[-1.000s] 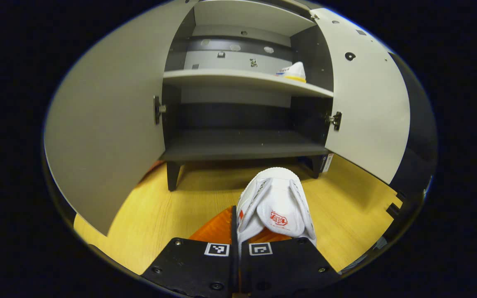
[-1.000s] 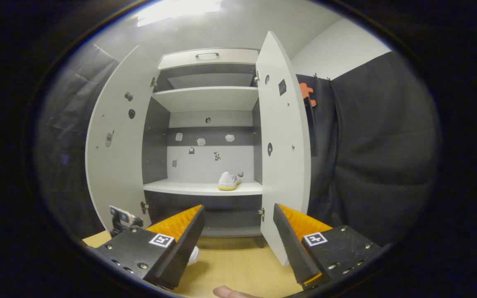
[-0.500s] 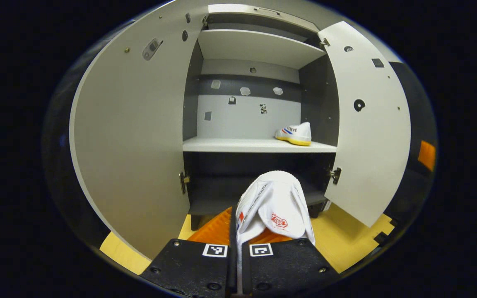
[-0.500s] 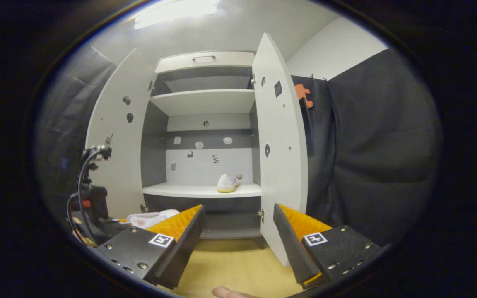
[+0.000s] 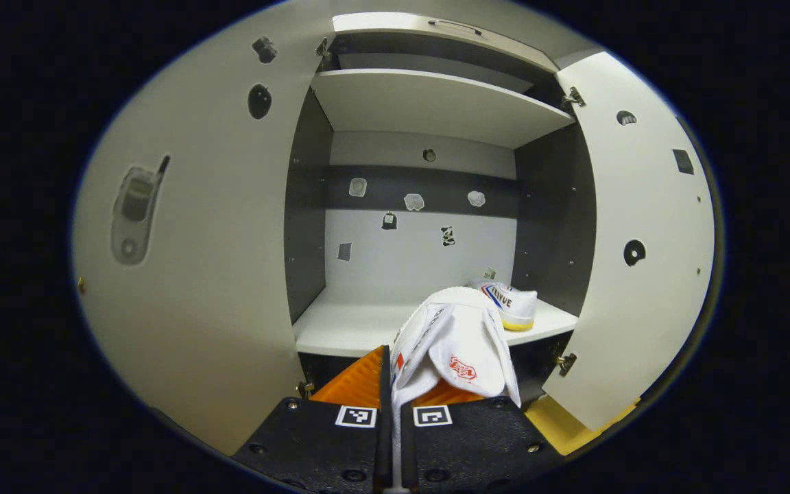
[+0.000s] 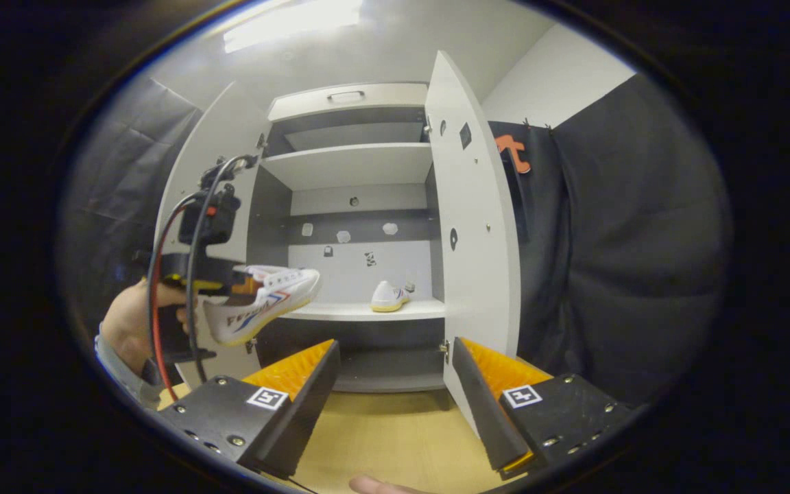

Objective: Grab one shoe with the right hand and put it into the shoe cabinet, grab the other shoe with the left hand and put it into the shoe cabinet; then close the right door with the right hand and the left door with the left hand.

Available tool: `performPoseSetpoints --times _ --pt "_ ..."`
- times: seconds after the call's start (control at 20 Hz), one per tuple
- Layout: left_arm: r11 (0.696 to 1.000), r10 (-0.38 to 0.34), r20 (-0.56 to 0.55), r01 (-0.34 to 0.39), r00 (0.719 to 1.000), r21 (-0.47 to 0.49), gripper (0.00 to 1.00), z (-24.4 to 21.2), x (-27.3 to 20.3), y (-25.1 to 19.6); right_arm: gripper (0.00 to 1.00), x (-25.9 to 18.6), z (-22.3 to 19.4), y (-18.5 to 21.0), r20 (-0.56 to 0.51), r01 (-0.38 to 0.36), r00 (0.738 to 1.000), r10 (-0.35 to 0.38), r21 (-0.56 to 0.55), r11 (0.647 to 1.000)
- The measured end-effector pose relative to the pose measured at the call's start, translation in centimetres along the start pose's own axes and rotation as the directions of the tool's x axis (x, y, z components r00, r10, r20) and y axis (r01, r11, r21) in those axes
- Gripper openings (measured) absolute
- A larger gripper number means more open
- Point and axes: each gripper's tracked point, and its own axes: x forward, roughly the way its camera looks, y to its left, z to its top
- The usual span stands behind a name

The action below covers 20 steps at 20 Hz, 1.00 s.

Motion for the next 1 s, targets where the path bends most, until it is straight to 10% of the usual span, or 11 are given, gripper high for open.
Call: performPoseSetpoints --times 0.4,1.0 --pt "0.976 0.183 -0.029 -0.185 0.983 -0.116 0.05 5.8 13.7 2.3 0.98 0.1 -1.2 0.2 0.029 -0.015 0.999 0.016 -0.034 0.999" --pt "0.949 0.288 -0.169 -0.304 0.943 -0.077 0.11 0.0 22.2 4.8 0.98 1.1 -1.3 -3.0 0.032 -0.009 0.999 0.007 0.086 0.996"
